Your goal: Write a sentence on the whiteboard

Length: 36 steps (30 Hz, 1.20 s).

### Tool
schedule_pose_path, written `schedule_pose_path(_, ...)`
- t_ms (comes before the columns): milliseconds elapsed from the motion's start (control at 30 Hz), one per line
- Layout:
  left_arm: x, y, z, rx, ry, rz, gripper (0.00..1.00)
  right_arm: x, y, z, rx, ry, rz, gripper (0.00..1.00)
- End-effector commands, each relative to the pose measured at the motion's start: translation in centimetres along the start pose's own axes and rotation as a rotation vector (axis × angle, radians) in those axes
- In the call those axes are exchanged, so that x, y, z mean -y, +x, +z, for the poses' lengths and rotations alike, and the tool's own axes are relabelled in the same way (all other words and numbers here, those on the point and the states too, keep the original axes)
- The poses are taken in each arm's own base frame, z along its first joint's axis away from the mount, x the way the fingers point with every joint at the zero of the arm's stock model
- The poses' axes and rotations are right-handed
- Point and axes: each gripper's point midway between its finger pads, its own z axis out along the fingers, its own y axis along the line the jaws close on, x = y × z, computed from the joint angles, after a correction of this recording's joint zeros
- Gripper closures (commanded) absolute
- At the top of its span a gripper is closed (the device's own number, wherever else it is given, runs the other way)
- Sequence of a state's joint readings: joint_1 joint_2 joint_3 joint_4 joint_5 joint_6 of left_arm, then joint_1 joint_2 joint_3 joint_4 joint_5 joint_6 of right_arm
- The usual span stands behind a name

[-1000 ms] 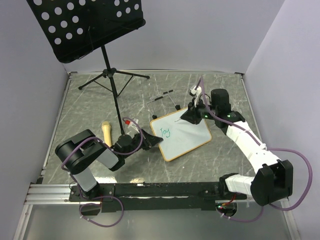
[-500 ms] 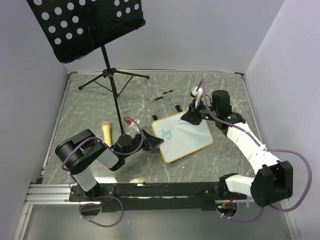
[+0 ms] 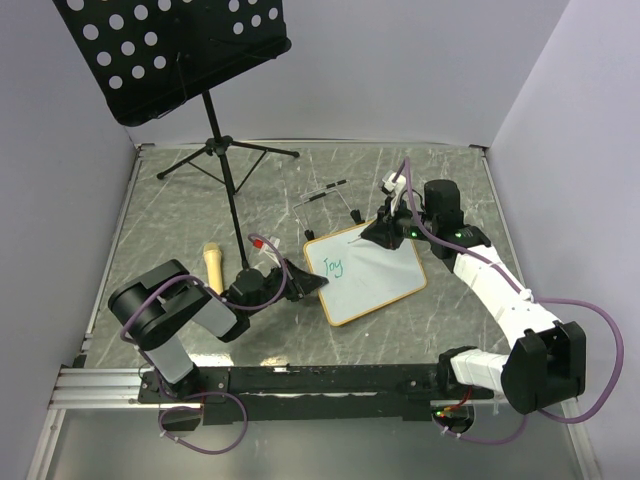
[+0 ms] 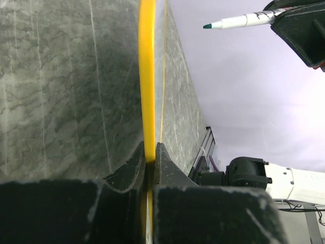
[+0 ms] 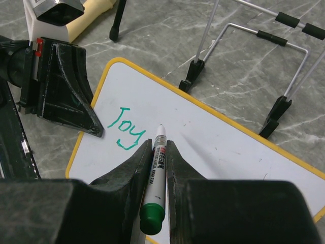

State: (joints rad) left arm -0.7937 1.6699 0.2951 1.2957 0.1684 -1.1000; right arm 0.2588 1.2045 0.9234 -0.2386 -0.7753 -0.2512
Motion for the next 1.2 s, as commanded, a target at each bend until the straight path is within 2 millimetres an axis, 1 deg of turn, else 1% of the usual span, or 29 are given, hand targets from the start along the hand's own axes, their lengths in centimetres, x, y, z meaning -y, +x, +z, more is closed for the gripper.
schedule_pose_path(0, 9.1, -4.0, -0.9, 0.162, 0.348, 0.099, 0.99, -0.2, -1.0, -0.3, 0.043, -0.013, -0.037, 1.0)
schedule_pose_path(500, 9.1, -4.2, -1.2, 0.169, 0.34, 0.095, 0.99, 0.9, -1.1, -0.4, 0.053, 0.043, -0.011, 1.0)
schedule_pose_path(767, 9.2, -4.2, -1.3, 0.17, 0.346, 0.091, 0.99, 2.0, -1.1, -0.5, 0.064, 0.095, 0.001, 1.0)
schedule_pose_path(1000, 9.4, -4.2, -1.2, 0.164, 0.349, 0.097, 0.99, 2.2, -0.8, -0.2, 0.059, 0.096, 0.012, 1.0)
schedule_pose_path(1167, 9.6, -4.3, -1.2, 0.168, 0.357, 0.09, 0.99, 2.3, 0.2, 0.6, 0.022, 0.081, 0.042, 1.0)
